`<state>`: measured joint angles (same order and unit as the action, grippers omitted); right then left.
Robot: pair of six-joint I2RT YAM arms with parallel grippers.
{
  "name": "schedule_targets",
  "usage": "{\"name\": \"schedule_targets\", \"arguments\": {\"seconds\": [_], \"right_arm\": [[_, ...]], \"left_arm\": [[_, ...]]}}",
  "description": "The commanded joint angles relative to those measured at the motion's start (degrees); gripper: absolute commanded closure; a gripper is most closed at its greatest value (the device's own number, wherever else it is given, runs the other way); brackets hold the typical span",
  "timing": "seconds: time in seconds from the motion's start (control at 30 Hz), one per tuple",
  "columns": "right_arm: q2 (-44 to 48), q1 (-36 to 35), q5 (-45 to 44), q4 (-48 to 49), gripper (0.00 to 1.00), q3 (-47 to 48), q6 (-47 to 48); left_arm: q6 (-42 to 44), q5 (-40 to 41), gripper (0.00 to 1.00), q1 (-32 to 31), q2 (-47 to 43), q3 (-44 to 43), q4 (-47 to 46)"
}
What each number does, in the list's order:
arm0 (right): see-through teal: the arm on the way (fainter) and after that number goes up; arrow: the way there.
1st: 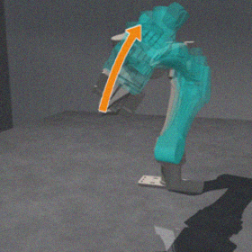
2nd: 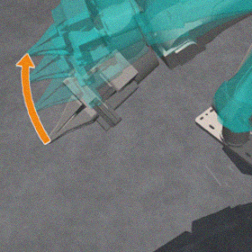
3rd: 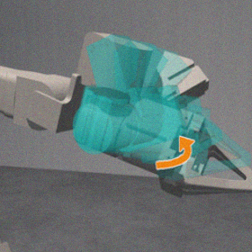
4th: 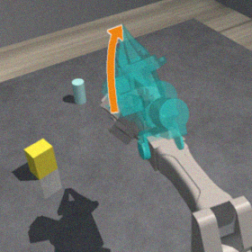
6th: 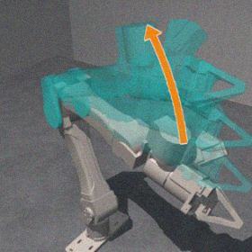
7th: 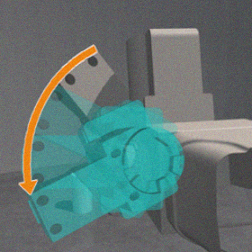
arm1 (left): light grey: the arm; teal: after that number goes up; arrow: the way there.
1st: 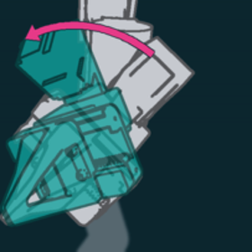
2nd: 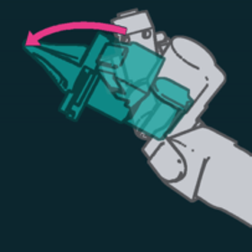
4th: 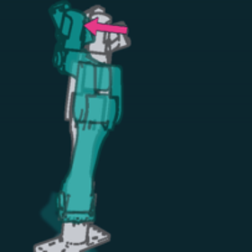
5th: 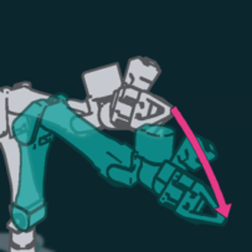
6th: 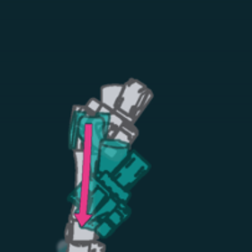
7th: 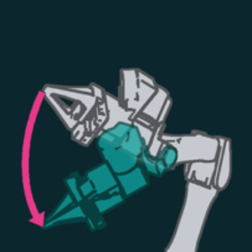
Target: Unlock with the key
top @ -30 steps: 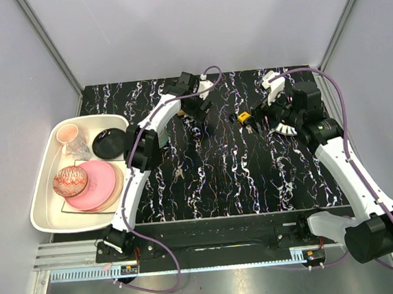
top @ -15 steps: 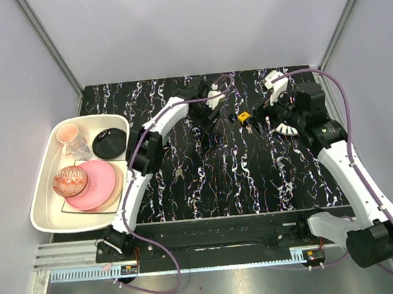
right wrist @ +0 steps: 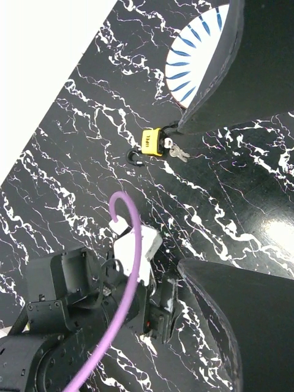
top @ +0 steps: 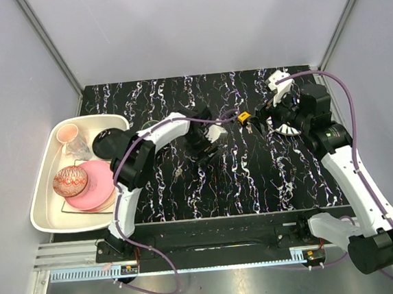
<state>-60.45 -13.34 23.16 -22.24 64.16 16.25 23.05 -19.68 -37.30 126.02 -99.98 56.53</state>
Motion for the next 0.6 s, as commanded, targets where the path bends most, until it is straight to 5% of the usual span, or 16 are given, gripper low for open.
{"name": "schedule_targets", "arguments": {"seconds": [0.0,0.23,0.57], "right_arm": [[1.6,0.2,0.0,1.1,0.12,0.5,0.3],[1.2,0.2,0.6,1.5,0.12,1.1,-0.8],[2.5,0.2,0.1,1.6,0.12,-0.3,0.4]], "left_arm": [[-1.8,6.7,0.15,7.0,0.5,3.1,1.6],[-2.4,7.1,0.13,10.9,6.3,-11.4,2.9],[-2.3,2.2,0.09,9.2,7.9,-15.9,3.1]]}}
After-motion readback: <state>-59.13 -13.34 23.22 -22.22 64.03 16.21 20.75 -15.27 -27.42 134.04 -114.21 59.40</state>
